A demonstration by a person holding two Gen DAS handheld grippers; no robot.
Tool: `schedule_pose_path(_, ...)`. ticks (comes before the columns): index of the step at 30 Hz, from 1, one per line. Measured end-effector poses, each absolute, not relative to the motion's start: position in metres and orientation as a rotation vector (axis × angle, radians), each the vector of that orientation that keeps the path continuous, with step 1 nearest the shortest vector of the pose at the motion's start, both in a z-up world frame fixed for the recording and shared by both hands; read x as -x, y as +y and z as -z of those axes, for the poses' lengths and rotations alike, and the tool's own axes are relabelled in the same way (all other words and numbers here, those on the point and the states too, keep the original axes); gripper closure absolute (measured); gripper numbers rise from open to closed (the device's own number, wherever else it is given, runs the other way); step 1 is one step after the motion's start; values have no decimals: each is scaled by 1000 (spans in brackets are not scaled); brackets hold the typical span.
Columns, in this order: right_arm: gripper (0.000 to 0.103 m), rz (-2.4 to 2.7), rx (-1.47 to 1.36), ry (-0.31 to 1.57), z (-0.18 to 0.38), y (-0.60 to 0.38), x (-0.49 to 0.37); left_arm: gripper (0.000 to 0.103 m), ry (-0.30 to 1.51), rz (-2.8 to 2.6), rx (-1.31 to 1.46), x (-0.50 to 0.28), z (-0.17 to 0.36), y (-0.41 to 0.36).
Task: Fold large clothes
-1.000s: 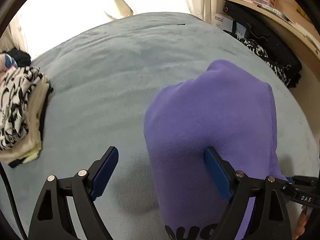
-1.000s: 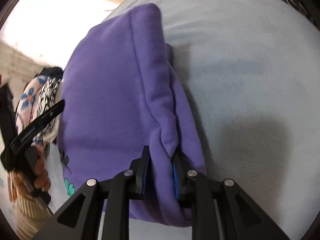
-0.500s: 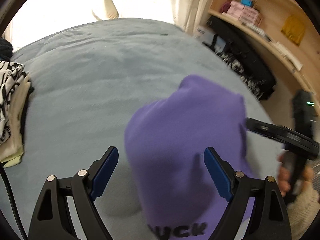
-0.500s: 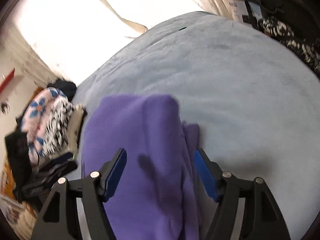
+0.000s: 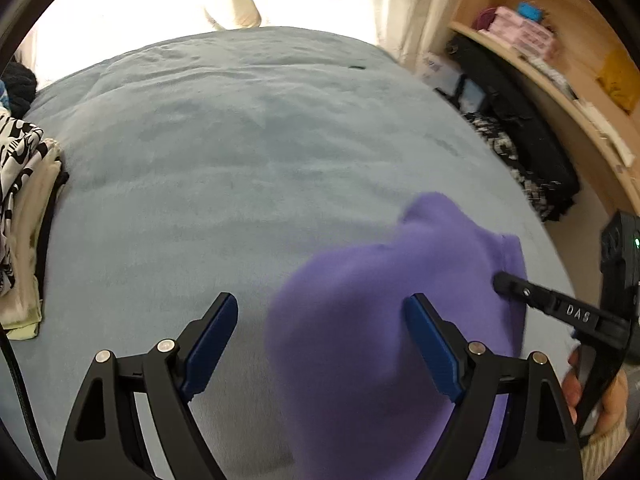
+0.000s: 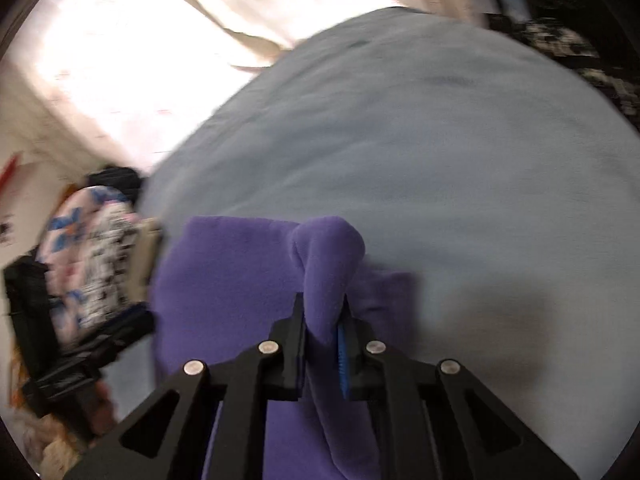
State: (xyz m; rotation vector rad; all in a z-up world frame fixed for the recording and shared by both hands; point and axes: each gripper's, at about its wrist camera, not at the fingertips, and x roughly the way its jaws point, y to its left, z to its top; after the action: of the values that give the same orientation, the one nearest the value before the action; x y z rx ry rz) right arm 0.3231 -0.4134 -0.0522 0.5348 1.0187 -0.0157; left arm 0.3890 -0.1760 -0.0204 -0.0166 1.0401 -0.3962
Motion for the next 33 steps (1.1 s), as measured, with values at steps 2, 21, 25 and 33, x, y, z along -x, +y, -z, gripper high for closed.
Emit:
schedule_pose_path(2, 92, 70, -530, 1104, 73, -416, -331, 15, 1082, 405, 41, -398, 30, -185)
schedule_pose_path(21, 43, 167, -477, 1168, 108, -421, -332, 0, 1058, 346, 76, -403, 60, -177)
schedule_pose_path(25, 41, 138, -490, 1109, 94, -420, -320, 0, 1047, 326, 75, -394, 50, -169)
schedule_pose_path(33, 40, 115, -449, 1059, 53, -405, -300, 1, 1021, 260, -7, -372, 26, -160)
